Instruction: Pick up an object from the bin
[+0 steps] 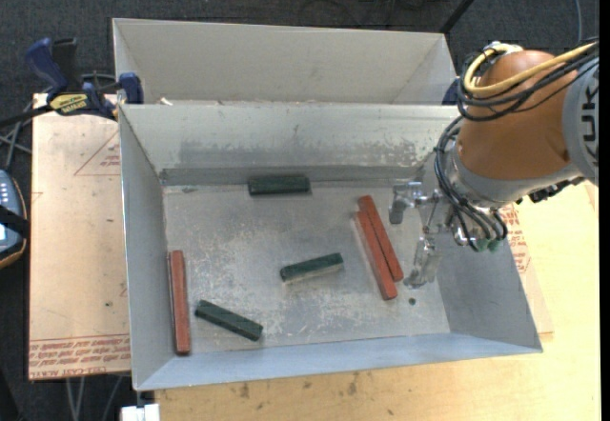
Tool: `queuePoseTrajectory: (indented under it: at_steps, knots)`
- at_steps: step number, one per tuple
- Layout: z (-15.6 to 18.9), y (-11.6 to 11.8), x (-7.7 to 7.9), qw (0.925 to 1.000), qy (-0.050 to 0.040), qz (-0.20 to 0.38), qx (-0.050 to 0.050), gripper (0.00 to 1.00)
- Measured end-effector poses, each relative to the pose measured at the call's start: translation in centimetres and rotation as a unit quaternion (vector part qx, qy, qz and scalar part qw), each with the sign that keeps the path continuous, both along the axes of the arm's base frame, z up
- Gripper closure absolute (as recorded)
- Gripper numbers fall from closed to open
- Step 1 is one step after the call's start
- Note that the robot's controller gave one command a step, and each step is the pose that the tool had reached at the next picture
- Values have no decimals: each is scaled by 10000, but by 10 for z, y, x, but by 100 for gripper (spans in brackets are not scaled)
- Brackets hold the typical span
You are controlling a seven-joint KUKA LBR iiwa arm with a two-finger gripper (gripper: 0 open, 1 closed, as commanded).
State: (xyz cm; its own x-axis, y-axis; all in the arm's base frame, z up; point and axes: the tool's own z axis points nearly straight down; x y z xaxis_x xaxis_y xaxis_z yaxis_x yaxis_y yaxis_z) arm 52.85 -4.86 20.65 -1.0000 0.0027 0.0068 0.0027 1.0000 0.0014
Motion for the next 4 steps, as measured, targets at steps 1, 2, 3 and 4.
queuePoseTrajectory:
  at_steps: [1,2,3,4]
  knots:
    - [4,0,2,10000,-39,8,-4,0]
    - [-46,0,-2,9999,-74,-69,-5,0]
    - [-121,44,6,9981,-60,-610,-5,0]
    - [-154,70,7,9986,-44,-520,-4,0]
